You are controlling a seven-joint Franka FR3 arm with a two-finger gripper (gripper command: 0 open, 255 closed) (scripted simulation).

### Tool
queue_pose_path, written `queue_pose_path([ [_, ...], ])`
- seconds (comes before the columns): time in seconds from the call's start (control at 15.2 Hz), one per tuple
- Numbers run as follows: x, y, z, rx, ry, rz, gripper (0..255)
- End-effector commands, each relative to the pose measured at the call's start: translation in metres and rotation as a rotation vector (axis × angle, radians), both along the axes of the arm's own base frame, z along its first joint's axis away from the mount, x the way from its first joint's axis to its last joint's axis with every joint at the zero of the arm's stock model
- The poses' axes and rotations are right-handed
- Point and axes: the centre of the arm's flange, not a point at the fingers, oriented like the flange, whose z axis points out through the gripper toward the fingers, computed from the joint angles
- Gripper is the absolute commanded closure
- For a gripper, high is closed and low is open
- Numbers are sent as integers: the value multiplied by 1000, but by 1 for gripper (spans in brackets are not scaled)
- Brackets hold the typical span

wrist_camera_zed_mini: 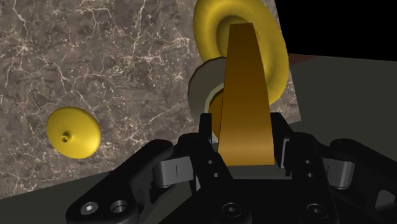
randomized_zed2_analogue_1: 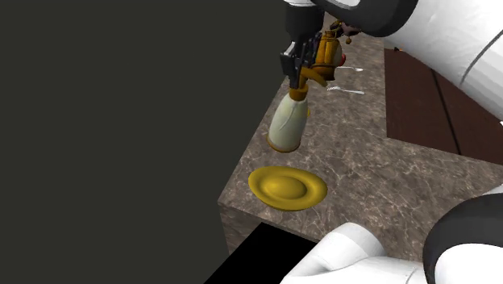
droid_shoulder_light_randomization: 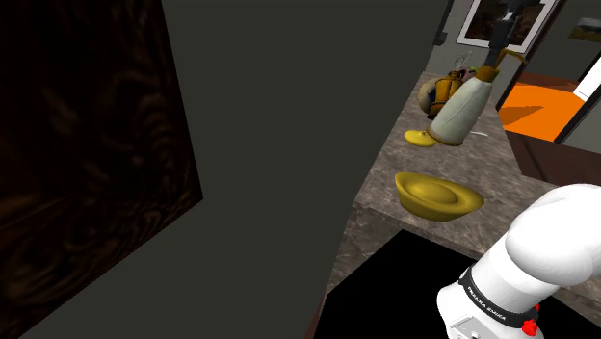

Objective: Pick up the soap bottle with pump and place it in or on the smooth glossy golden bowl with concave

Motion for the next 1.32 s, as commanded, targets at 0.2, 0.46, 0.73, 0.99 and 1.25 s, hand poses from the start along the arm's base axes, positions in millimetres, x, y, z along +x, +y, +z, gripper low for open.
queue_pose_path([
  [0.2, -32, 32, 19, -1, 0, -1, 255],
  [0.46, -32, 32, -2, -1, 0, -1, 255],
  [0.73, -32, 32, -23, -1, 0, -1, 255],
  [0.99, -32, 32, -44, -1, 0, -1, 255],
  [1.25, -32, 32, -66, -1, 0, -1, 255],
])
